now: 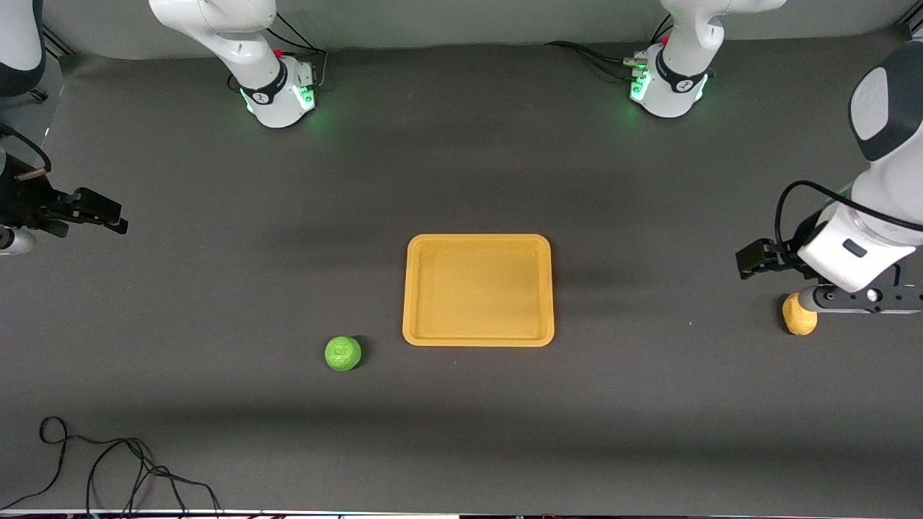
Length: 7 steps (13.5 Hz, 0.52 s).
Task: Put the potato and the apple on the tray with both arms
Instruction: 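Lower the left gripper over the yellow potato and close on it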
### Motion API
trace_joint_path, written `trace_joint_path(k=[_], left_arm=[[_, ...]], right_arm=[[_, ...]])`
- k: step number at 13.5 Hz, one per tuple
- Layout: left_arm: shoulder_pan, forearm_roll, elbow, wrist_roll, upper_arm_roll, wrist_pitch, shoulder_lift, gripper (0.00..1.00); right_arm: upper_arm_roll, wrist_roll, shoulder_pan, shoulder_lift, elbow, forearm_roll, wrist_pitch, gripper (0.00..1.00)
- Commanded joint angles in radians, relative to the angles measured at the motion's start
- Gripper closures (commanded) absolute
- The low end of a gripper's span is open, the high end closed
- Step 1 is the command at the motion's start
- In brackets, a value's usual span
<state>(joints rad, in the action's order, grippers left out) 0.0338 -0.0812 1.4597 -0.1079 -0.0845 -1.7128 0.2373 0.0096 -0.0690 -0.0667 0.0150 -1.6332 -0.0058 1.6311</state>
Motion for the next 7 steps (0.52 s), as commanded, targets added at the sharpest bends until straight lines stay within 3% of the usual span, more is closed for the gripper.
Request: trace_joint_path(k=[1, 7], left_arm=[[-0.14, -0.043, 0.002, 0.179, 0.003, -0.115, 0.091, 0.02], [-0.346, -0.042, 0.108, 0.367, 0.002, -0.336, 0.252, 0.01]], right_arm=[[0.006, -0.011, -0.004, 0.009, 0.023, -0.011, -0.013, 0.0], [0.006, -0.011, -0.004, 0.016, 0.023, -0.011, -0.013, 0.0]])
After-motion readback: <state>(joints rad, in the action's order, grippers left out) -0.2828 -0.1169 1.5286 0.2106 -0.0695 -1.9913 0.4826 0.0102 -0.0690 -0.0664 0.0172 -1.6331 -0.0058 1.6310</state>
